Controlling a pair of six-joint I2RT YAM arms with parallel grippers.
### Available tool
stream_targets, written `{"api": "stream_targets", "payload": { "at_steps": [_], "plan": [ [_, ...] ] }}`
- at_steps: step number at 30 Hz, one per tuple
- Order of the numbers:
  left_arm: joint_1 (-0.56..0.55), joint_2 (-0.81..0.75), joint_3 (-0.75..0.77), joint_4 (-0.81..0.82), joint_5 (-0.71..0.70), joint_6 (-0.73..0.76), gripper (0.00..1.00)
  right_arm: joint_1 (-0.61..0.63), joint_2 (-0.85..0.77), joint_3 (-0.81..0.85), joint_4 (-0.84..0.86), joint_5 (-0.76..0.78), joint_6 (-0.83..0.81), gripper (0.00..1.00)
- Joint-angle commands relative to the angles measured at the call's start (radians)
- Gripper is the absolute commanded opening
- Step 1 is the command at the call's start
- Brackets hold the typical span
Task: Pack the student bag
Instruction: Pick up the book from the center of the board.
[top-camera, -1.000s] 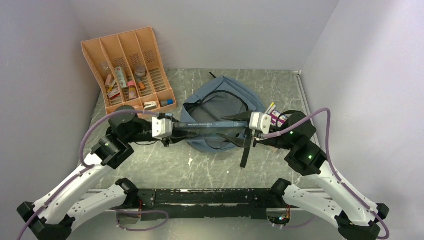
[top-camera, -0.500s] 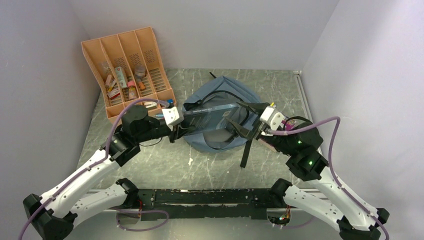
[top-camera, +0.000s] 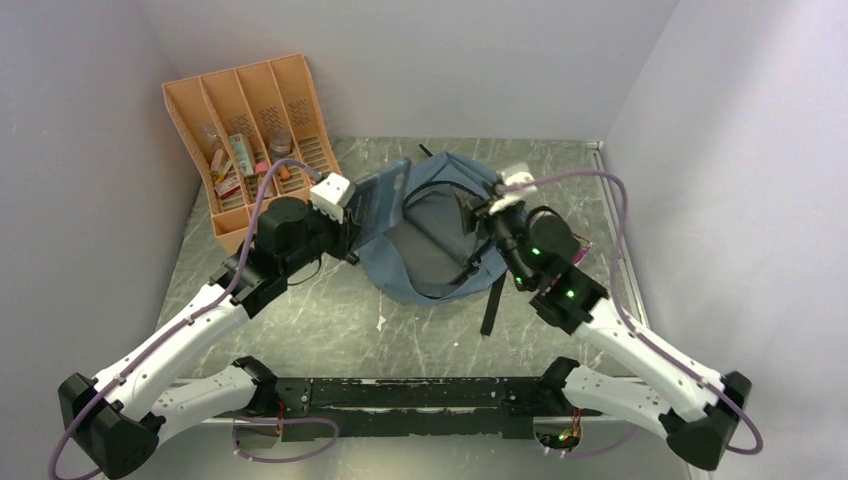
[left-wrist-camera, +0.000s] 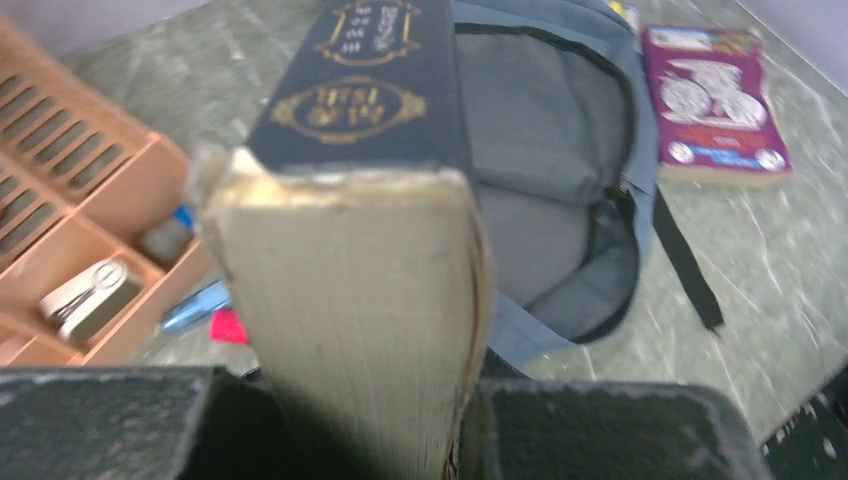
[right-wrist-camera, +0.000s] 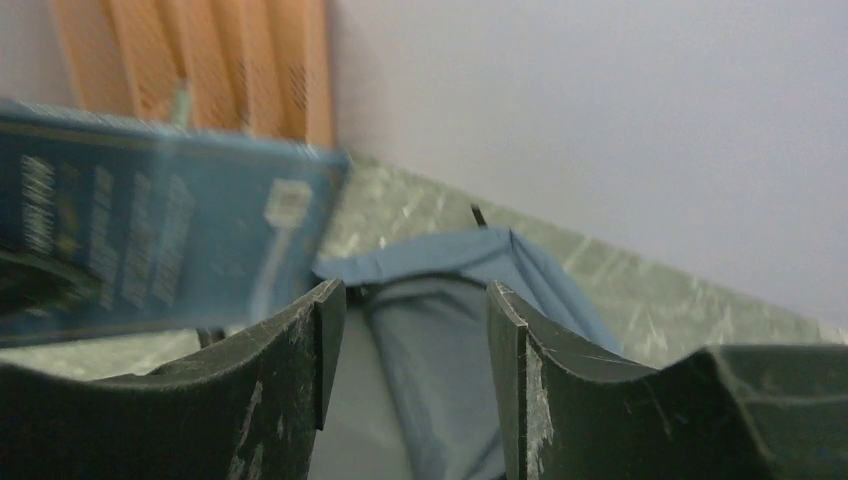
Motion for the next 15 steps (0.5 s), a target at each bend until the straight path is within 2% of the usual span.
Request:
{"api": "stream_targets", "payload": {
  "at_steps": [1, 7, 9, 12, 15],
  "plan": [
    [0.044, -0.059, 0.061, 0.077, -0.201, -0.124, 0.05, 0.001, 0.128, 0.074, -0.193, 0.182, 0.111, 0.57],
    [0.075, -0.079, 0.05, 0.034, -0.212, -0.204, 0.05, -0.009, 0.383, 0.262, -0.512, 0.13, 0.182, 0.61],
    [0.077, -0.089, 0.038, 0.025, -0.232, -0.21, 0.05, -0.028, 0.455, 0.287, -0.548, 0.087, 0.184, 0.61],
    [0.079, -0.137, -0.005, 0.069, -0.179, -0.161, 0.05, -0.071, 0.556, 0.321, -0.576, -0.012, 0.182, 0.64],
    [0.079, -0.193, -0.038, 0.088, -0.256, -0.201, 0.05, -0.082, 0.672, 0.38, -0.618, -0.099, 0.138, 0.71]
  ]
}}
